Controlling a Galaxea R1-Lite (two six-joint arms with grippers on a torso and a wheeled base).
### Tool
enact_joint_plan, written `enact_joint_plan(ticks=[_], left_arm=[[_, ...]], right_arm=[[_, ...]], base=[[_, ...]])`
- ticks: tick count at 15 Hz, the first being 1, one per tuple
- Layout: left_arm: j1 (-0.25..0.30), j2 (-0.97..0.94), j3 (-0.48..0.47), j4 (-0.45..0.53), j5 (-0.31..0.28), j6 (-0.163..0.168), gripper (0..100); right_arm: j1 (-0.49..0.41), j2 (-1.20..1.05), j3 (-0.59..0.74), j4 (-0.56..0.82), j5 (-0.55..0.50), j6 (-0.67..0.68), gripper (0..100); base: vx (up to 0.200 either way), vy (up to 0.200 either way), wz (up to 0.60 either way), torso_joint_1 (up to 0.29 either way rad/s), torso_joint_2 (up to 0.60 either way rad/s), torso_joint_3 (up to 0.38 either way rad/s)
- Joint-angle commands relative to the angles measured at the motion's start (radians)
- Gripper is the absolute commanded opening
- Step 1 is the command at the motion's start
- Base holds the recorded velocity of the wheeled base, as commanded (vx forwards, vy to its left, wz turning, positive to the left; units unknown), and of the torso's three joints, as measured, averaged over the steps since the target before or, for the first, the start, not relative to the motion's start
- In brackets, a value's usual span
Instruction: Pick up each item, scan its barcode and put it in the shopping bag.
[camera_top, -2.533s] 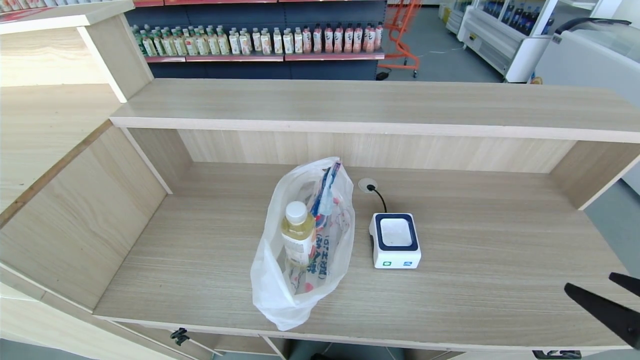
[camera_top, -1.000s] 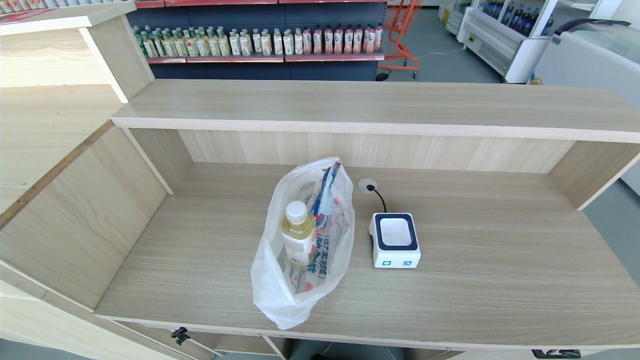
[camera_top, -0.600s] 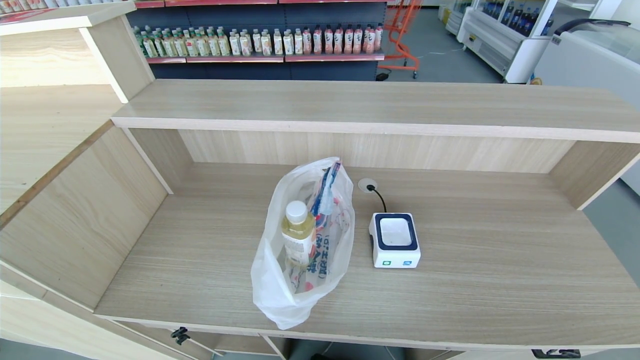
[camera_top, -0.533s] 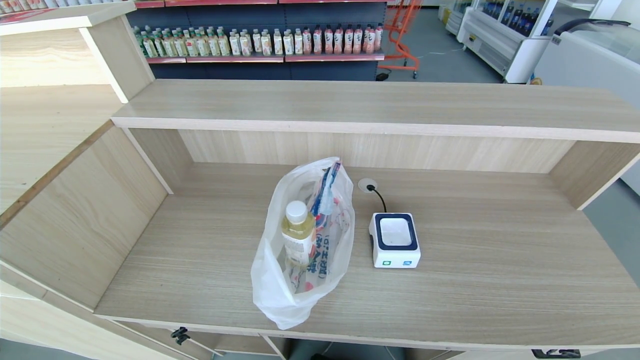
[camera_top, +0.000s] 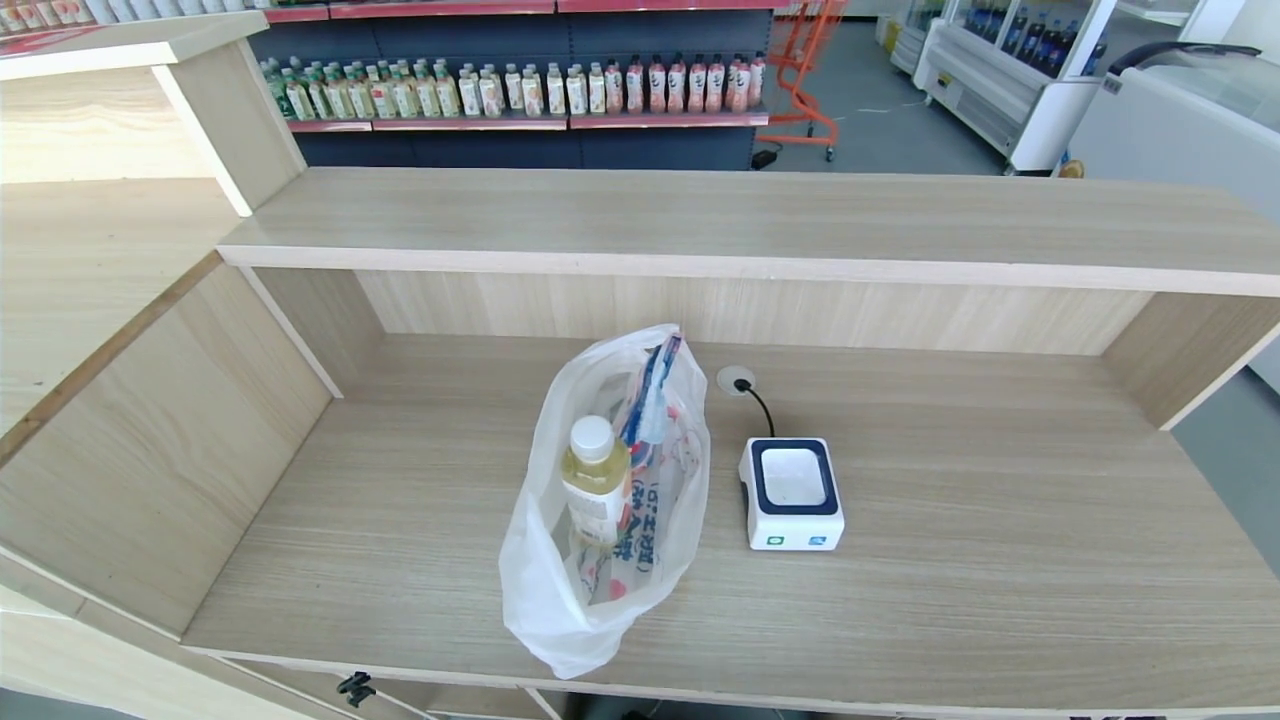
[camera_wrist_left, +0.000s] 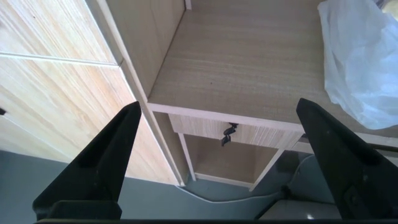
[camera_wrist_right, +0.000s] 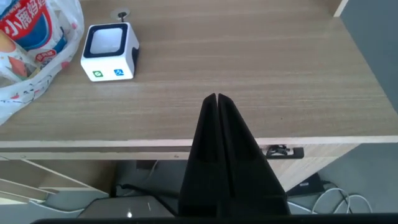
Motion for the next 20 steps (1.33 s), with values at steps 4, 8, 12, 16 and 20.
enact_joint_plan(ticks=[4, 8, 12, 16, 20], left_arm=[[0.000, 0.000, 0.000, 0.000, 0.000, -0.001, 100], [0.000, 0.000, 0.000, 0.000, 0.000, 0.001, 100], [0.000, 0.000, 0.000, 0.000, 0.000, 0.001, 100], [0.000, 0.000, 0.000, 0.000, 0.000, 0.001, 100], [0.000, 0.000, 0.000, 0.000, 0.000, 0.001, 100]], right_arm=[[0.000, 0.004, 0.000, 0.000, 0.000, 0.000, 0], [0.000, 0.004, 0.000, 0.000, 0.000, 0.000, 0], [0.000, 0.004, 0.000, 0.000, 0.000, 0.000, 0], [0.000, 0.004, 0.000, 0.000, 0.000, 0.000, 0], [0.000, 0.004, 0.000, 0.000, 0.000, 0.000, 0]], base=[[0.000, 0.000, 0.00, 0.000, 0.00, 0.000], [0.000, 0.000, 0.00, 0.000, 0.00, 0.000], [0.200, 0.000, 0.00, -0.002, 0.00, 0.001], [0.050, 0.000, 0.00, 0.002, 0.00, 0.001], [0.000, 0.000, 0.00, 0.000, 0.00, 0.000]])
